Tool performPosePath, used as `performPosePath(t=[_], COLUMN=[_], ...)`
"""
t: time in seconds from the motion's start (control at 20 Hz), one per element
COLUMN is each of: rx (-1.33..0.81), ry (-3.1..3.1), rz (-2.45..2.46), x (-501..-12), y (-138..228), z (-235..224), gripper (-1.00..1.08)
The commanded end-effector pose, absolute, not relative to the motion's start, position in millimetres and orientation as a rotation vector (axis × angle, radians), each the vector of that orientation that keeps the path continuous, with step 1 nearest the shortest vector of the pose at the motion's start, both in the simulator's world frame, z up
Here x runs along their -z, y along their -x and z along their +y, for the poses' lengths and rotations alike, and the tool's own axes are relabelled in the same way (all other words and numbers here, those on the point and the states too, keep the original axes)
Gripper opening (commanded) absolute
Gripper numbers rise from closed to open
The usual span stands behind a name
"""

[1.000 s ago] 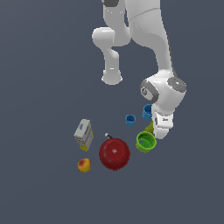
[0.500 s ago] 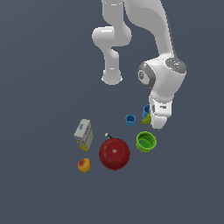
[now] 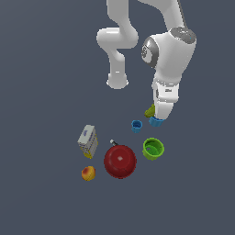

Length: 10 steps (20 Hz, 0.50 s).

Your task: Pick up a designated object from a clutter of objects.

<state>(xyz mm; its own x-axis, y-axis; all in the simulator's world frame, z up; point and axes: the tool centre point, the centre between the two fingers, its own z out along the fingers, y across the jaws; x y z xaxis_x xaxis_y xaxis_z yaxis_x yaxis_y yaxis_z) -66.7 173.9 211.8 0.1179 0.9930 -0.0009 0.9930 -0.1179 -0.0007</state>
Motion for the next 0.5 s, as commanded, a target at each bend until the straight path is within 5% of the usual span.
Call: performPosePath(t=[0.0,0.45], rx=[-0.003,-0.005], ry=[-2.349,-2.350], rz=[2.088,2.090], x=[-235,-322], y=[72,92], z=[165,132], gripper=[-1.00,-1.00])
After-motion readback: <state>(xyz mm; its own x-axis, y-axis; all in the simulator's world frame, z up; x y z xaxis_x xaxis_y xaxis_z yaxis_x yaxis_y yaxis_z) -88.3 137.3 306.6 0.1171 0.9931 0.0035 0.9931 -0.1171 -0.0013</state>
